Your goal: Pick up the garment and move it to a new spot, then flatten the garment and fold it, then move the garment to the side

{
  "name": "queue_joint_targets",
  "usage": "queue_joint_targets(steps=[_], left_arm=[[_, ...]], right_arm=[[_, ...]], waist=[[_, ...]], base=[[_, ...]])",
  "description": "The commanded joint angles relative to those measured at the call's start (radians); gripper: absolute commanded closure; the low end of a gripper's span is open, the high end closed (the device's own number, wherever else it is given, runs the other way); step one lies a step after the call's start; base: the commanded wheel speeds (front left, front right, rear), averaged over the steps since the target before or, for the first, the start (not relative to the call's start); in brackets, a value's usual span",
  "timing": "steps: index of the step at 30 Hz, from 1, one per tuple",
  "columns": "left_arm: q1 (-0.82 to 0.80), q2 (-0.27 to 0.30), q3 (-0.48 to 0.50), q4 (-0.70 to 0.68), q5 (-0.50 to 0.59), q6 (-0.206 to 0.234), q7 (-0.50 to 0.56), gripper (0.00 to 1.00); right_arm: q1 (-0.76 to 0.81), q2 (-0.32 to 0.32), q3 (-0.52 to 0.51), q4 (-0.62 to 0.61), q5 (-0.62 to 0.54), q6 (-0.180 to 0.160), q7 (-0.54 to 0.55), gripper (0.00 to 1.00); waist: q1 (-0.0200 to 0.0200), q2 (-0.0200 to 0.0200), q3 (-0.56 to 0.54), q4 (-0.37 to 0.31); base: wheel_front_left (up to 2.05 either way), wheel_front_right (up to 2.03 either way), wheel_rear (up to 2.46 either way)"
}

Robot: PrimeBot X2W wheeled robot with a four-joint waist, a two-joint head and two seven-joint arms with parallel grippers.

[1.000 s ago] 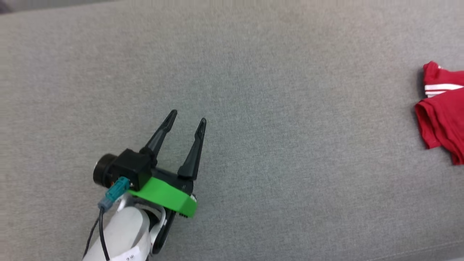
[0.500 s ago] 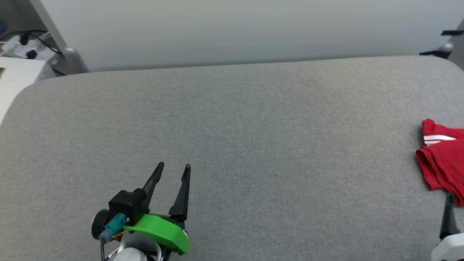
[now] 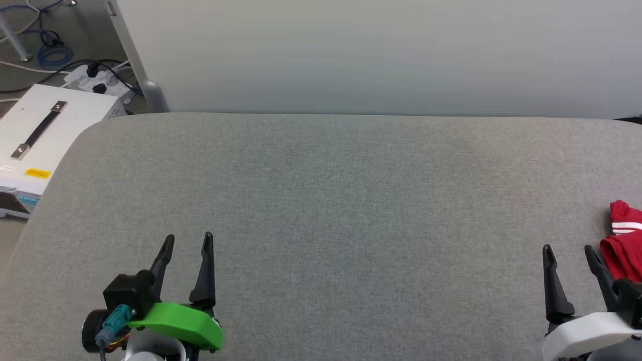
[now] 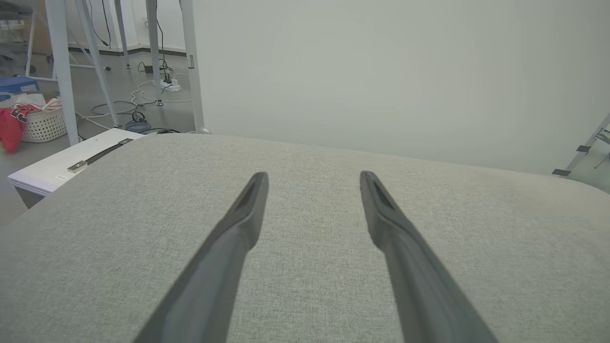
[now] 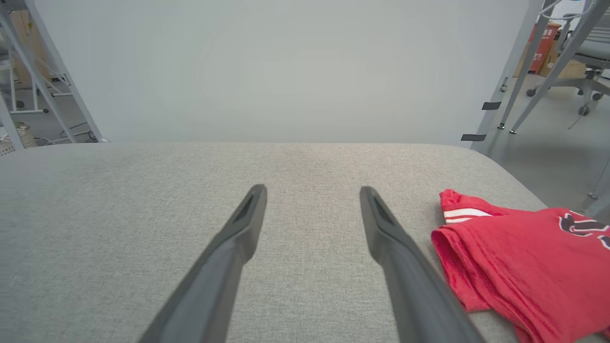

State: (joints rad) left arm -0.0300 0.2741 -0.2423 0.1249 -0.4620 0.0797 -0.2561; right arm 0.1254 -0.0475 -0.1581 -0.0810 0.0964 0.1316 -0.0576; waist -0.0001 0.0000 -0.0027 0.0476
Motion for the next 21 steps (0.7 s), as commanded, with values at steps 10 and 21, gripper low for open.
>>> queue_joint_targets(steps=[10, 21], left_arm=[[0.032, 0.002, 0.031, 0.031, 0.056, -0.021, -0.006, 0.00], [0.031, -0.004, 0.025, 0.059, 0.088, -0.037, -0.006, 0.00]], right_arm=[[0.079, -0.003, 0.054, -0.130, 0.002, -0.001, 0.061, 0.00], [0.096, -0.003, 0.059, -0.119, 0.013, -0.001, 0.061, 0.00]], waist=[[0.0001, 0.0000, -0.031, 0.016], [0.0001, 0.0000, -0.039, 0.000]], base=[[0.00, 0.00, 0.00], [0.00, 0.00, 0.00]])
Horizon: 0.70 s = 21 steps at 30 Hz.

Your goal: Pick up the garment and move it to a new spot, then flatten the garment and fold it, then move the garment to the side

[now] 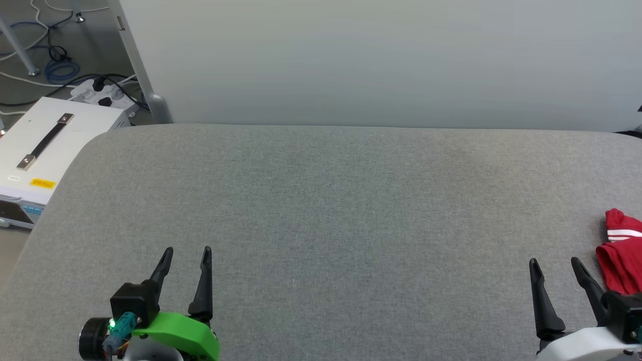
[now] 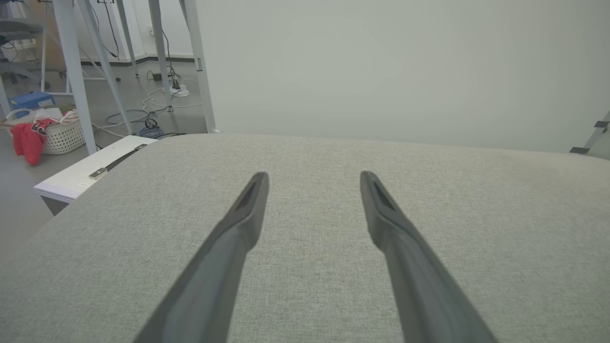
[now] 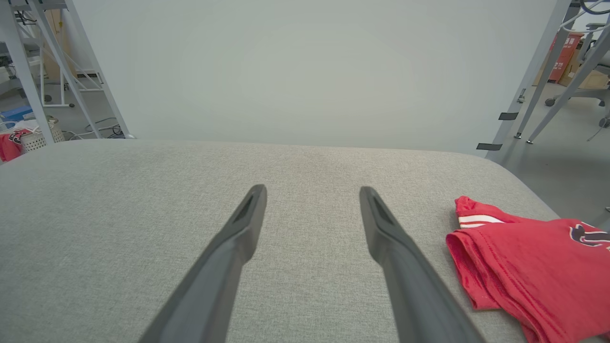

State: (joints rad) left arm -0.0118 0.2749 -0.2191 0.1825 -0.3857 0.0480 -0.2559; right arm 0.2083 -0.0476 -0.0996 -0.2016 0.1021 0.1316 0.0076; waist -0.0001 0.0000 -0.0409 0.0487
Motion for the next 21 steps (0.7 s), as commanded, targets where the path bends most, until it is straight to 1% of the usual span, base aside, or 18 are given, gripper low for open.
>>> queue_joint_targets(steps=[1, 11, 12, 21], left_arm=[[0.013, -0.004, 0.001, 0.004, 0.013, -0.005, -0.006, 0.00], [0.004, -0.003, -0.007, 0.023, 0.016, -0.007, -0.006, 0.00], [0.000, 0.000, -0.005, 0.022, 0.008, -0.001, 0.000, 1.00], [0.000, -0.006, 0.002, 0.017, 0.019, -0.002, 0.009, 1.00]], right_arm=[[0.013, -0.003, 0.001, 0.003, 0.007, -0.001, -0.005, 0.00], [0.001, -0.003, 0.005, 0.012, 0.005, -0.001, -0.015, 0.00], [0.000, 0.000, 0.004, 0.008, 0.000, 0.000, -0.010, 1.00], [-0.006, 0.001, 0.007, 0.014, -0.003, 0.000, -0.009, 1.00]], waist=[[0.0001, 0.0000, -0.001, -0.002], [0.0001, 0.0000, 0.000, -0.006], [0.0001, 0.0000, 0.000, -0.006], [0.0001, 0.0000, 0.002, -0.008]], base=[[0.00, 0.00, 0.00], [0.00, 0.00, 0.00], [0.00, 0.00, 0.00], [0.00, 0.00, 0.00]])
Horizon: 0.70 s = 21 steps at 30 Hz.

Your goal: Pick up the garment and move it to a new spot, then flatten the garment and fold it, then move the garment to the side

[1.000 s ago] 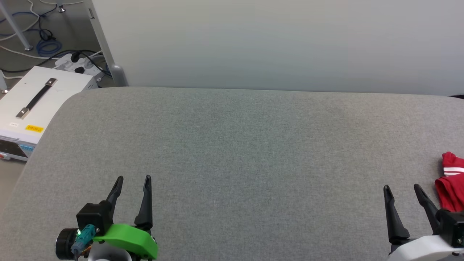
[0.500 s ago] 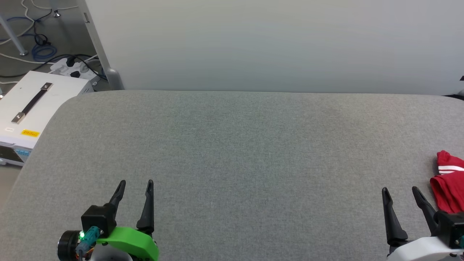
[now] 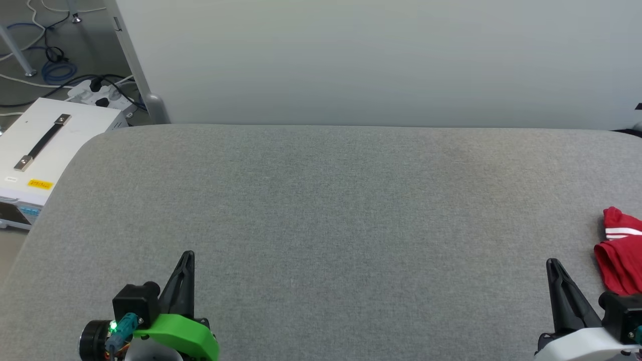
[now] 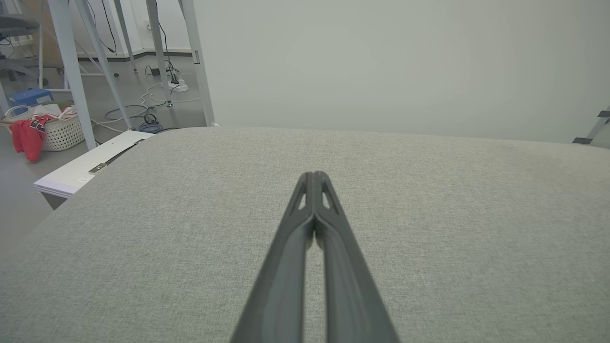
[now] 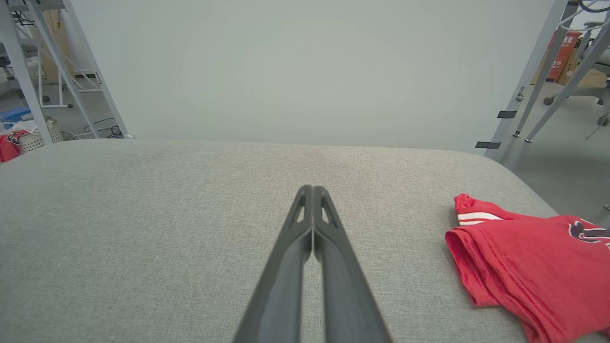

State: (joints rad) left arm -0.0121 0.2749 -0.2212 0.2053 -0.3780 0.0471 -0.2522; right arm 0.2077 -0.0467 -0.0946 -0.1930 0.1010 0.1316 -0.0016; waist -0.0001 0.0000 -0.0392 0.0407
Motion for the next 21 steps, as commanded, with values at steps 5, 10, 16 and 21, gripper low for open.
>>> queue_joint_targets(steps=[5, 10, 16, 21], left_arm=[[0.001, -0.015, 0.013, -0.013, 0.026, -0.003, 0.015, 1.00], [0.001, -0.024, 0.022, -0.022, 0.041, -0.005, 0.025, 1.00], [0.002, -0.035, 0.033, -0.031, 0.059, -0.007, 0.037, 1.00], [0.002, -0.043, 0.041, -0.039, 0.073, -0.009, 0.047, 1.00]], right_arm=[[-0.014, 0.000, 0.006, 0.013, -0.006, 0.000, 0.000, 1.00], [-0.022, 0.000, 0.010, 0.020, -0.010, 0.000, 0.000, 1.00], [-0.032, -0.001, 0.014, 0.030, -0.015, 0.000, 0.000, 1.00], [-0.040, -0.001, 0.018, 0.037, -0.019, 0.000, 0.000, 1.00]], waist=[[0.0001, 0.0000, 0.002, -0.002], [0.0001, 0.0000, 0.003, -0.003], [0.0001, 0.0000, 0.005, -0.005], [0.0001, 0.0000, 0.007, -0.007]], base=[[0.00, 0.00, 0.00], [0.00, 0.00, 0.00], [0.00, 0.00, 0.00], [0.00, 0.00, 0.00]])
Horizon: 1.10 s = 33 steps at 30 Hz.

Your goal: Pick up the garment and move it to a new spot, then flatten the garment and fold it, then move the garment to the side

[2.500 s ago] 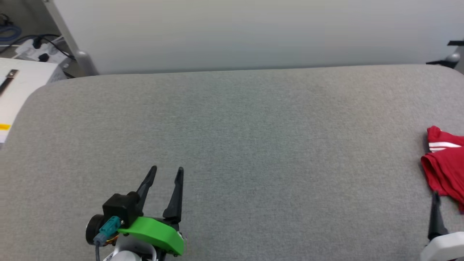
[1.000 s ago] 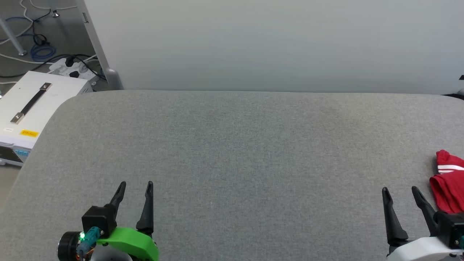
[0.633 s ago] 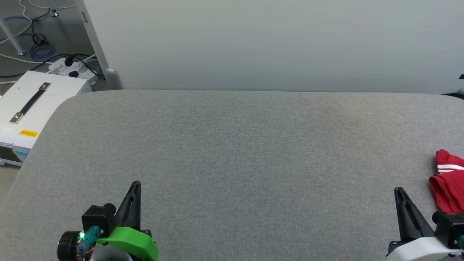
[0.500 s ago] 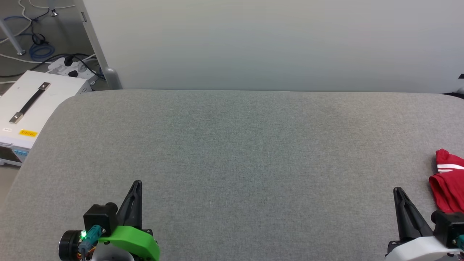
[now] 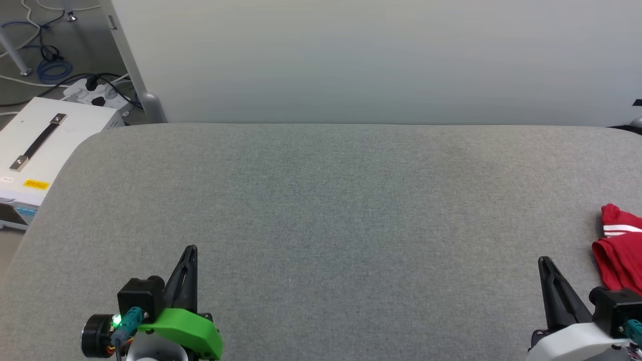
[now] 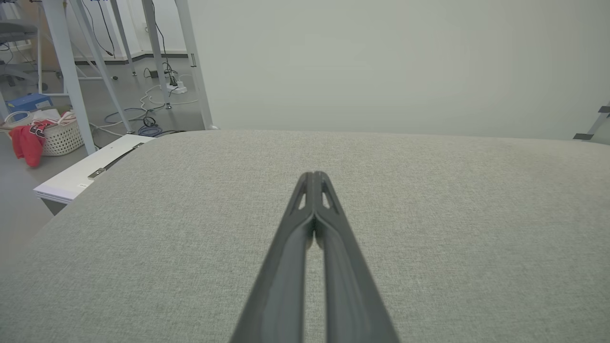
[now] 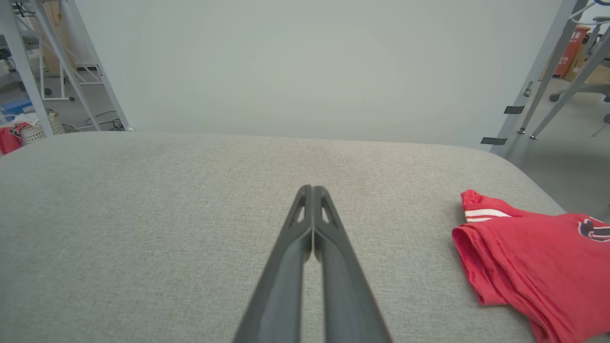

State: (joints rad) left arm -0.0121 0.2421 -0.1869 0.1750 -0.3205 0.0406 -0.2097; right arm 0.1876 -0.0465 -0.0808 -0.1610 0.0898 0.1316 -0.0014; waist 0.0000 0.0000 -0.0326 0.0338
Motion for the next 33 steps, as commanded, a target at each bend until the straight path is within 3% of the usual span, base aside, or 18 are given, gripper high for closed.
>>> queue_joint_targets(steps=[1, 33], left_arm=[[0.002, -0.013, 0.009, -0.011, 0.019, -0.003, 0.007, 1.00], [0.006, -0.073, 0.069, -0.066, 0.121, -0.016, 0.075, 1.00]], right_arm=[[-0.022, -0.001, 0.005, 0.007, -0.009, 0.000, 0.000, 1.00], [-0.078, -0.002, 0.031, 0.059, -0.036, 0.000, 0.001, 1.00]], waist=[[0.0000, 0.0000, 0.001, -0.001], [0.0000, 0.0000, 0.011, -0.012]], base=[[0.00, 0.00, 0.00], [0.00, 0.00, 0.00]])
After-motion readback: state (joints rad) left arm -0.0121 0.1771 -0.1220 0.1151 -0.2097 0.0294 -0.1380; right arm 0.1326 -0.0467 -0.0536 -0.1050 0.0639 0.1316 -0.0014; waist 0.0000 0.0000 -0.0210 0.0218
